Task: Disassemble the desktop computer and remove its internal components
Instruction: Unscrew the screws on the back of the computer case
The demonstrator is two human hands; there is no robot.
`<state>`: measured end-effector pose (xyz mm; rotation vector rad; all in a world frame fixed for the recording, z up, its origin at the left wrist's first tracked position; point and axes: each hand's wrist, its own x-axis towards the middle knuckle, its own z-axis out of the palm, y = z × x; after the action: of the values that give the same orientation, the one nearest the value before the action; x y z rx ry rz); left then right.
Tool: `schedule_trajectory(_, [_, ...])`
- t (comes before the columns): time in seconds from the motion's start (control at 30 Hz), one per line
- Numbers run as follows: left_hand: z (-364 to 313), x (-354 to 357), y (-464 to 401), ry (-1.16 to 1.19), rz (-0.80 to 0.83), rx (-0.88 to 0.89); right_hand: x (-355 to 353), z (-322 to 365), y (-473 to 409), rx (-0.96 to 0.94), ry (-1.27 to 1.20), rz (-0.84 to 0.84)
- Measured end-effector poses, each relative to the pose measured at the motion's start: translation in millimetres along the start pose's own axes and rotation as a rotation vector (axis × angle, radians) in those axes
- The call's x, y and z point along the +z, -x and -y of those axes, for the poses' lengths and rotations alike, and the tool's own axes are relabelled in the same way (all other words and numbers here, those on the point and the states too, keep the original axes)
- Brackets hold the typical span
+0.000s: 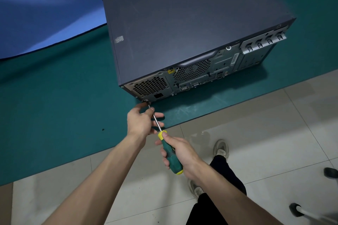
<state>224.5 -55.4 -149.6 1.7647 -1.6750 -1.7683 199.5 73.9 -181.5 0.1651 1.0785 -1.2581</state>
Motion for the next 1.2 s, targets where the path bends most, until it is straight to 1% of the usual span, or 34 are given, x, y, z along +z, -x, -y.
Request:
schedule_trajectory(0.1, [0.3,-1.4,-1.6,-0.013,-0.002,0.006,1.7,2.1,-1.2,0.083,-0.123,0.121])
schedule_trajectory(0.17, [0.1,-1.6,-2.6,-0.018,0.004,0.004,3.4,2.3,-1.8,0.086,-0.170,0.131])
schedule_trajectory(0.2, [0.2,-1.4,-3.0,-0.016,0.007,0.003,4.4,1.4,-2.5,0.065,-0.153,0.102])
schedule_trajectory(0.4, [0.9,-1.5,-3.0,-0.017,-0.006,0.015,28.5,-8.1,-1.4,-0.083,0.093,-0.226])
schedule_trajectory(0.5, [-0.5,-3.7,-2.2,-0.027,0.007,0.003,41.4,-14.1,-1.2,-0.140,0.512,-0.499])
schedule_trajectory(0.53, [-1.0,-4.0,-1.9,-0.034,0.016,-0.004,42.9,-15.5,0.1,-0.146,0.592,-0.568])
schedule_trajectory(0.57, [-1.5,-3.8,-1.7,-0.043,0.024,-0.010,43.4,-14.9,2.0,-0.150,0.610,-0.603])
schedule_trajectory(0.67, [-3.3,-3.1,-1.9,-0.093,0.029,-0.026,41.8,-11.3,1.8,-0.122,0.583,-0.568])
schedule_trajectory(0.73, [-4.9,-3.1,-3.9,-0.130,0.019,-0.040,41.5,-7.3,1.2,-0.108,0.524,-0.482])
schedule_trajectory(0.9, [-7.3,-2.8,-6.8,-0.144,0.015,-0.067,35.6,-0.2,5.0,-0.001,0.171,-0.214])
schedule_trajectory(1.0, [-6.8,-5.5,-6.1,-0.141,0.065,-0.061,30.0,1.5,4.6,-0.019,0.146,-0.115])
schedule_trajectory(1.07, [-7.8,-8.1,-5.9,-0.121,0.113,-0.062,29.7,0.5,1.2,-0.060,0.136,-0.124])
schedule_trajectory(1.13, [-8.2,-9.9,-5.0,-0.111,0.144,-0.071,30.3,-1.1,-1.3,-0.098,0.131,-0.209])
schedule_trajectory(1.2, [-7.1,-10.9,-3.5,-0.176,0.122,-0.059,30.6,-2.2,-2.0,-0.126,0.140,-0.289])
